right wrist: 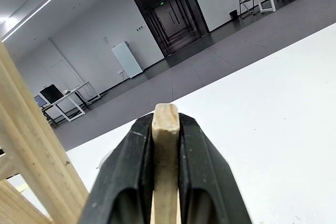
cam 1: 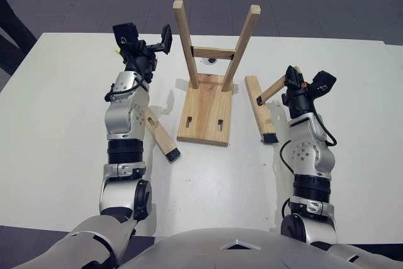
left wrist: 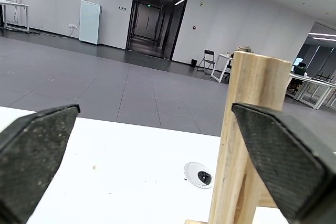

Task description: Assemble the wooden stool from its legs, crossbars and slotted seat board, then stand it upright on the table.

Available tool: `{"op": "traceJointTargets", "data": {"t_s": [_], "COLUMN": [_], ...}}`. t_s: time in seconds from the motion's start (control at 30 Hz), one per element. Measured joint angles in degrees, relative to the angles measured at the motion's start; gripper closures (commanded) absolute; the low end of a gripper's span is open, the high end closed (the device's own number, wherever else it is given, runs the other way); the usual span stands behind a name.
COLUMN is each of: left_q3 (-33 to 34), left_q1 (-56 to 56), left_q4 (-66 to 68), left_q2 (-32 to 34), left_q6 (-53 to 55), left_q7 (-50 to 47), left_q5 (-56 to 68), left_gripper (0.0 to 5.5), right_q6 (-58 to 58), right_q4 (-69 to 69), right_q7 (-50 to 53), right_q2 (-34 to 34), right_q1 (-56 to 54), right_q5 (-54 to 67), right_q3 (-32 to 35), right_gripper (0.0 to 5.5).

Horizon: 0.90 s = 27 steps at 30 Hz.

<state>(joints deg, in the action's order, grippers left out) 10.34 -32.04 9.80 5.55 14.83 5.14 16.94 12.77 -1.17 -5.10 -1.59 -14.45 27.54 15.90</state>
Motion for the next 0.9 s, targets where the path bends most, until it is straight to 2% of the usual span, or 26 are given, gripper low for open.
{"op": "traceJointTargets", "data": {"t_s": [0.73,0.9], "left_q3": [-2.99,-3.37], "left_q1": [-1.14,-1.13], "left_q4": [-6.65,-7.45], "left_q2": [0.02,-0.05], "left_q6": [0.71,0.71], "left_q7": [-1.05,-1.08], "left_q5": [-3.23,-3.64], "left_gripper": [0.10,0.10], "right_q6": [-1.53,-2.67], "right_q4": [-1.01,2.54], "right_q7": [4.85,5.45], "right_q2": [-0.46,-0.93], "right_q1": [-1.77,1.61], "right_q5": [-10.98,-16.15], "right_q3": [-6.67,-10.22], "right_gripper": [5.09,5.09]}}
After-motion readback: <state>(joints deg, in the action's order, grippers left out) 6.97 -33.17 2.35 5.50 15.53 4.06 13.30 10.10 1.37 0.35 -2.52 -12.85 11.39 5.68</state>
